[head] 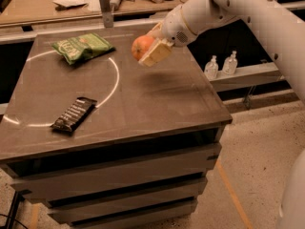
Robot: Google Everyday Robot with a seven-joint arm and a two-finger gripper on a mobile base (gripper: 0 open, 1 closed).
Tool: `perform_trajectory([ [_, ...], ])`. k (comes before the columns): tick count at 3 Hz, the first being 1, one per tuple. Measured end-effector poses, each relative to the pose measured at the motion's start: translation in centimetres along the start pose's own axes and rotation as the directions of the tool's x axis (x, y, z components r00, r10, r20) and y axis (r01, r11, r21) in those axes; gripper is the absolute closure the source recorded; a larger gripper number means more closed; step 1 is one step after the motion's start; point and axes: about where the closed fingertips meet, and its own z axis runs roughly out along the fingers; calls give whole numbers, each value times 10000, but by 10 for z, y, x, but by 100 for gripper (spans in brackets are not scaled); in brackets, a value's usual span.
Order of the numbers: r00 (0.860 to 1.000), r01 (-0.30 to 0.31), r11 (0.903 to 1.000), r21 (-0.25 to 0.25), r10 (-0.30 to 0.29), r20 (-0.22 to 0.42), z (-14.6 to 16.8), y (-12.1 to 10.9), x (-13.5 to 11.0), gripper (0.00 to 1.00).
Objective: Move orange near rxbar chocolate
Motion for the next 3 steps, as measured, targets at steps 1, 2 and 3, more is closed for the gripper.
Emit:
perform_trajectory([
  [1, 9956, 766, 9938, -809, -719, 594, 23, 32, -24, 100],
  [2, 9717, 2057, 9537, -2193, -1723, 1617, 61, 86, -55, 100],
  [3, 9416, 3065, 8942, -3262, -2346, 2417, 90, 129, -74, 100],
])
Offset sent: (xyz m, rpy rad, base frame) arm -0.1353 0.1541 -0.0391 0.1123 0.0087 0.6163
